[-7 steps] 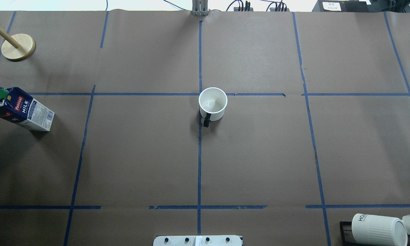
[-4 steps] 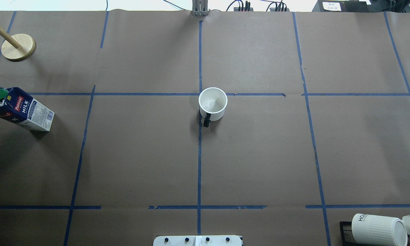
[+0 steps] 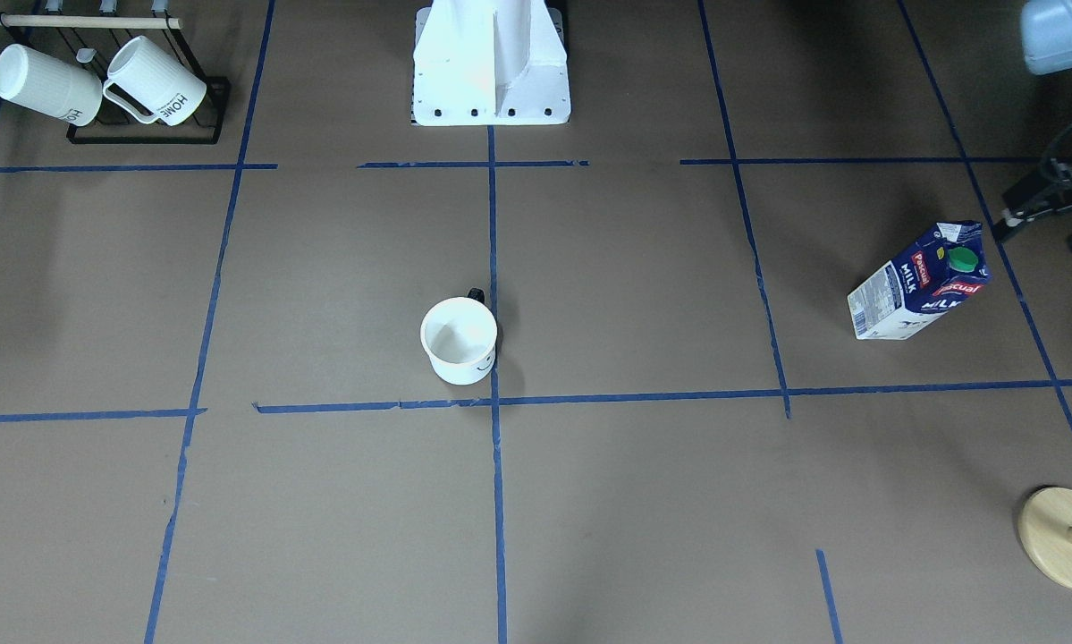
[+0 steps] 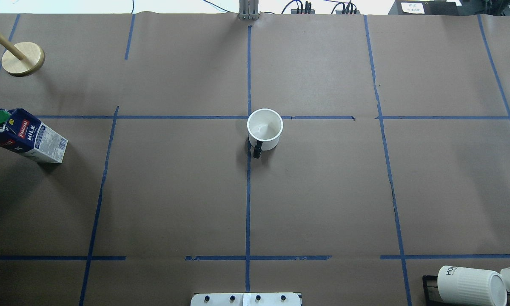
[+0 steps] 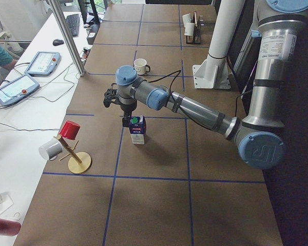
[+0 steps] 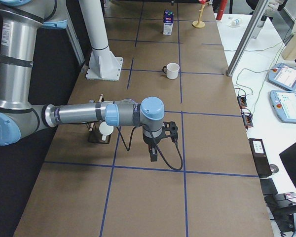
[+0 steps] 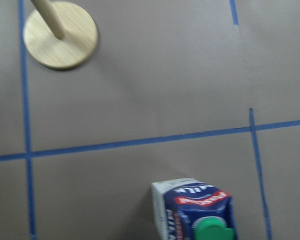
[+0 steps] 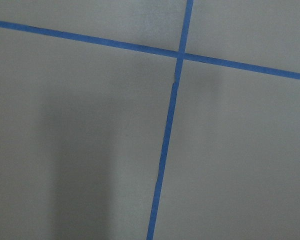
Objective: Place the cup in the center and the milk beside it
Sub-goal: 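Move the left gripper down over the milk carton's green cap, then grasp the milk carton top with the left gripper and lift, then carry the milk carton with the left gripper beside the mug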
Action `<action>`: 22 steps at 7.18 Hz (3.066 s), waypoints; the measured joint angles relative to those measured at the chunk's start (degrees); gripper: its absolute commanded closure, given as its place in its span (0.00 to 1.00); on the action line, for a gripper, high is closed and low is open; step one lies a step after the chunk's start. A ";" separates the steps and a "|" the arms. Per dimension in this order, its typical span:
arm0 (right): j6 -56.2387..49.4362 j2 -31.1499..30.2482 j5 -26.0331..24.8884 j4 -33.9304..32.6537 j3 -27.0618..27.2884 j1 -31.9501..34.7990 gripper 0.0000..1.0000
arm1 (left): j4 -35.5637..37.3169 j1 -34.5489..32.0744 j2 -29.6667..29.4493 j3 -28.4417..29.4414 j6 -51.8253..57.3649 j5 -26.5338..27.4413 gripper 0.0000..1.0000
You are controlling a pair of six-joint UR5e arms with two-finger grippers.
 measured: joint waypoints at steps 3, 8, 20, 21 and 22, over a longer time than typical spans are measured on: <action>-0.04 -0.06 0.01 0.10 -0.01 -0.02 0.00 | -3.18 6.75 0.55 0.40 -6.41 5.64 0.00; -0.10 -0.11 0.08 0.13 -0.01 -0.02 0.00 | -3.42 9.87 0.98 2.29 -6.76 7.71 0.56; -0.01 -0.16 0.20 0.06 -0.22 -0.01 0.00 | 22.26 24.92 -39.60 8.21 -28.91 13.07 0.60; -0.07 -0.19 0.18 0.06 -0.25 -0.01 0.00 | 22.08 27.43 -44.77 12.62 -32.54 14.85 0.60; -0.12 -0.22 0.17 0.06 -0.27 -0.02 0.00 | 21.06 29.12 -48.29 16.30 -35.11 16.03 0.59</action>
